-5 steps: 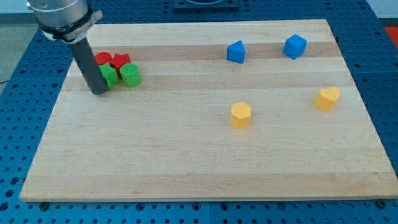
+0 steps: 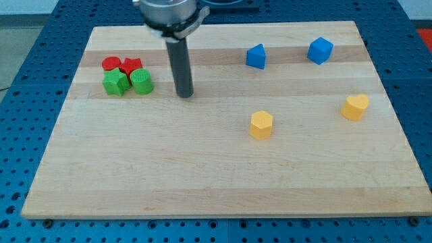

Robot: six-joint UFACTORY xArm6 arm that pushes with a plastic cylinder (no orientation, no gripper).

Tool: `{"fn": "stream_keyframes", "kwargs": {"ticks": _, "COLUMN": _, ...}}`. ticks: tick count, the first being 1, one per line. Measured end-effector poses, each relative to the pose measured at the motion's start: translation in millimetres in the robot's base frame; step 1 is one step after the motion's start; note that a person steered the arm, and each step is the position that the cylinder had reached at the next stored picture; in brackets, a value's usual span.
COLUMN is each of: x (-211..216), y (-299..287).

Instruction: Push the green circle towards the green star

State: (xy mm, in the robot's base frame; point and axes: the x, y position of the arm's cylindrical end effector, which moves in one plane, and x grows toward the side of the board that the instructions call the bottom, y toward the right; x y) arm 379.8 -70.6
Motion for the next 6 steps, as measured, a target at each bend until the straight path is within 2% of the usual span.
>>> {"fn": "stream_keyframes", "kwargs": {"ticks": 1, "x": -19.9, "y": -13.1}}
{"fn": "stream_keyframes", "kwargs": {"ticks": 3, "x": -19.7, "y": -71.9}}
{"fn": "stream_keyframes", "kwargs": {"ticks": 4, "x": -19.1, "y": -73.5}}
{"fn": "stream_keyframes", "kwargs": {"ticks": 6, "x": -2.9, "y": 72.7}}
